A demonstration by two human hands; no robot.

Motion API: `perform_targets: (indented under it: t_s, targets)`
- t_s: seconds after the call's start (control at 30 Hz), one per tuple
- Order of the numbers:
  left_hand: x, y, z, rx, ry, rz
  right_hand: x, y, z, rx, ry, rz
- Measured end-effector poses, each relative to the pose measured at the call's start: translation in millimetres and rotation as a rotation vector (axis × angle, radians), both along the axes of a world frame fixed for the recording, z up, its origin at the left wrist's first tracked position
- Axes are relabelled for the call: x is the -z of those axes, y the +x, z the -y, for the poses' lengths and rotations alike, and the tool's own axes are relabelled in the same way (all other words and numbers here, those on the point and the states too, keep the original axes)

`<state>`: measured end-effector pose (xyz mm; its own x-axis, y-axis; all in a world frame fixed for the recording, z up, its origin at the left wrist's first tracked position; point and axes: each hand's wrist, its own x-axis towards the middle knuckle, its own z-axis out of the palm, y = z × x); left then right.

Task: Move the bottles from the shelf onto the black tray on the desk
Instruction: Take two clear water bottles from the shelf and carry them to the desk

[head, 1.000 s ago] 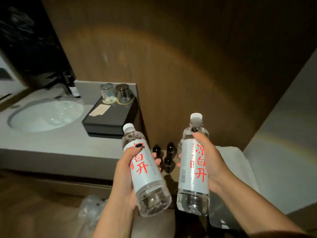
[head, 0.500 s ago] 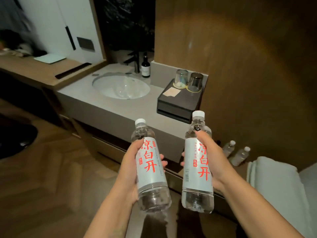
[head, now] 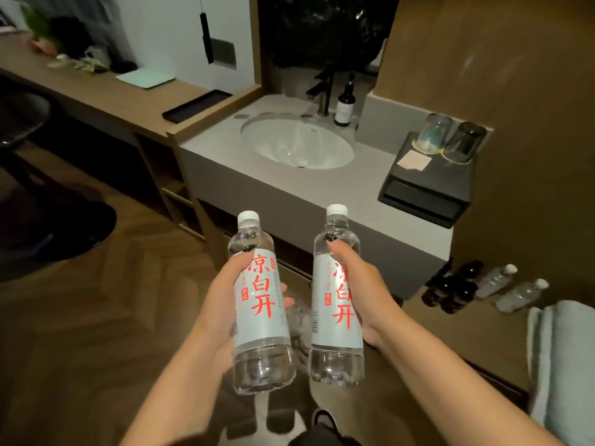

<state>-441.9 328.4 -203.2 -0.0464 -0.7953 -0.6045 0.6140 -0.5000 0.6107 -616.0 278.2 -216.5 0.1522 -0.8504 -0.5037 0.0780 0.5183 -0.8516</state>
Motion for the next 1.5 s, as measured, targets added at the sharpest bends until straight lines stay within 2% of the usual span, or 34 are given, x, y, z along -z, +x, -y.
perform_targets:
  t_s: [0.2, 0.33, 0.53, 0.63, 0.73, 1.03, 1.33, 1.5]
  targets:
    - [6.3, 47.2, 34.7, -0.069, 0.012, 0.006, 11.2, 58.0, 43.6, -0.036, 0.05, 0.016]
    - [5.3, 85.9, 77.2, 0.032, 0.027, -0.099, 20.2, 93.7, 88.9, -0.042, 0.09, 0.075]
    - [4.9, 144.1, 172.9, -0.094, 0.095, 0.04, 26.2, 153.3, 182.1, -0.069, 0.096, 0.055]
    - [9.2, 176.6, 212.0, -0.042, 0.038, 0.16, 21.9, 183.8, 229.1, -0.114, 0.081, 0.036]
    - [8.8, 196.3, 233.2, -0.052, 0.001, 0.155, 17.6, 206.6, 260.0, -0.137, 0.056, 0.036]
    - [14.0, 258.7, 310.5, -0.117, 0.119, 0.255, 1.8, 271.7, 330.5, -0.13, 0.027, -0.022]
    - [23.5, 362.8, 394.3, -0.061, 0.147, 0.177, 4.9, 370.5, 396.1, -0.053, 0.011, -0.072]
    - [21.2, 440.7, 452.8, 0.001, 0.106, 0.324, 4.5, 442.1, 436.7, 0.024, -0.004, -0.078]
